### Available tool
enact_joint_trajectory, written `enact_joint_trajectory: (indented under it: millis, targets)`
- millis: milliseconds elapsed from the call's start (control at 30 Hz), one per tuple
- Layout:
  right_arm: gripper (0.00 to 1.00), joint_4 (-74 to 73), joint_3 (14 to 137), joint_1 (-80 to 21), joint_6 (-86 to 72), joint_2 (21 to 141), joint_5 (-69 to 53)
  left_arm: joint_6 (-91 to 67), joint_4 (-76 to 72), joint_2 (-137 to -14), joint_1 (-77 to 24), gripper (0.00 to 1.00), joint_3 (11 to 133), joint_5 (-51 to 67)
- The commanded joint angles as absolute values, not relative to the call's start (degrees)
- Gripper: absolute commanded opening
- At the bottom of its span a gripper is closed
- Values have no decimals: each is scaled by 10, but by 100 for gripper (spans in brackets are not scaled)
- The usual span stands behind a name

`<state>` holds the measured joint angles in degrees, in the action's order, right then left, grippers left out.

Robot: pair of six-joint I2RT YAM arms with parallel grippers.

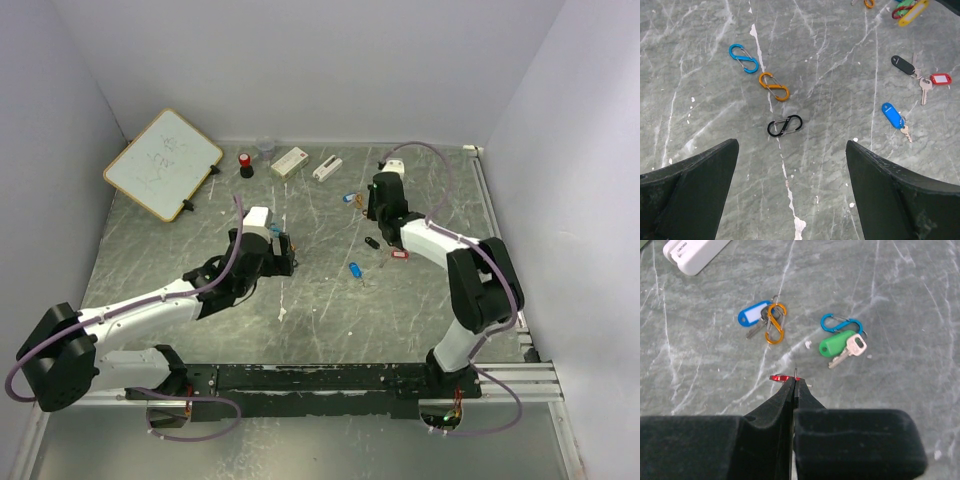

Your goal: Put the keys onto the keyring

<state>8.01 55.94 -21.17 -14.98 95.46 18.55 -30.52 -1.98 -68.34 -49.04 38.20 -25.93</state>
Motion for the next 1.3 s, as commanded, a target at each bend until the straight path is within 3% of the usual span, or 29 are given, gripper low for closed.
enact_joint_trajectory:
  millis: [0,367,867,1000,1100,1267]
  targets:
    - [0,115,601,-205,-150,995,158,-311,-30,-672,-484,99,375,-265]
    - [0,133,648,-208,-164,1053,85,-314,-32,-676,-482,99,375,-269]
    - [1,133,613,-234,-181,1045,78,-316,-32,-683,-481,99,376,-268]
    - [16,136,579,-235,-190,1020,89,-316,-32,-683,-480,99,375,-266]
    - [33,135,545,-235,-198,992,100,-316,-30,-684,-481,99,377,-265]
    - [45,100,508,-235,-214,939,120,-319,-27,-689,-481,99,379,-263]
